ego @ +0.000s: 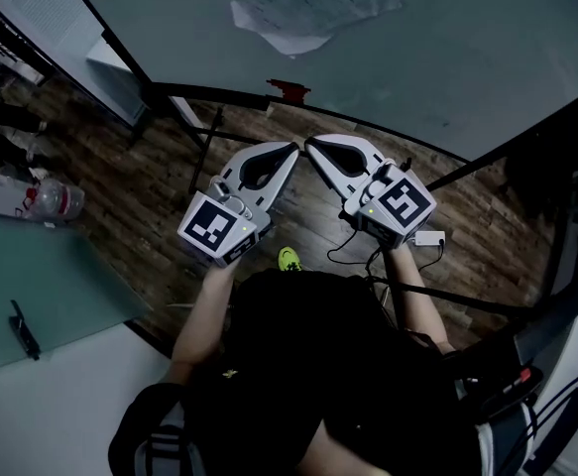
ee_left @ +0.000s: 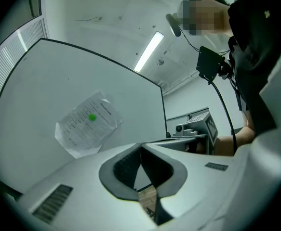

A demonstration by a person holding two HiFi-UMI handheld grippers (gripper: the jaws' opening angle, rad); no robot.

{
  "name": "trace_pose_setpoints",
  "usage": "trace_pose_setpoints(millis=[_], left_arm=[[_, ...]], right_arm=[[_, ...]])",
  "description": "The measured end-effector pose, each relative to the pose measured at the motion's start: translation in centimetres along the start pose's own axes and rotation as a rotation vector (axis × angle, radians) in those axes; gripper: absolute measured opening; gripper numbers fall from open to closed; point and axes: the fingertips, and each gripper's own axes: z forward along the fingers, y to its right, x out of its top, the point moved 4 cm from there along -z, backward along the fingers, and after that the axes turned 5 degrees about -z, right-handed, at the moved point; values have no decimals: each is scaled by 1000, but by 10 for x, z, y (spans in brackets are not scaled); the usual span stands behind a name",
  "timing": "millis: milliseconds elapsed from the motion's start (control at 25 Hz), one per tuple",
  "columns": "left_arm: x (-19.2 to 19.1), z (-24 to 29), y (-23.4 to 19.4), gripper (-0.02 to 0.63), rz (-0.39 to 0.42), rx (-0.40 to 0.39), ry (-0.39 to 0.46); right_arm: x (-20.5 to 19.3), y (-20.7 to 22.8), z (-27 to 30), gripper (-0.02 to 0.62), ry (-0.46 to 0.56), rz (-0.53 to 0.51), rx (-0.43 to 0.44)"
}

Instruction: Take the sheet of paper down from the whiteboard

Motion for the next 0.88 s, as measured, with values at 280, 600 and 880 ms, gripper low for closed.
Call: trace_pose_setpoints(millis=[280, 600, 880], left_arm=[[7, 4, -17, 21, 13, -10, 17], [17, 14, -28, 21, 21, 13, 53], [30, 39, -46, 21, 53, 13, 64]], right_arm=[[-1, 9, 12, -2, -15, -5, -18], [9, 28, 15, 0, -9, -34, -21], [25, 60, 27, 15, -3, -74, -17]])
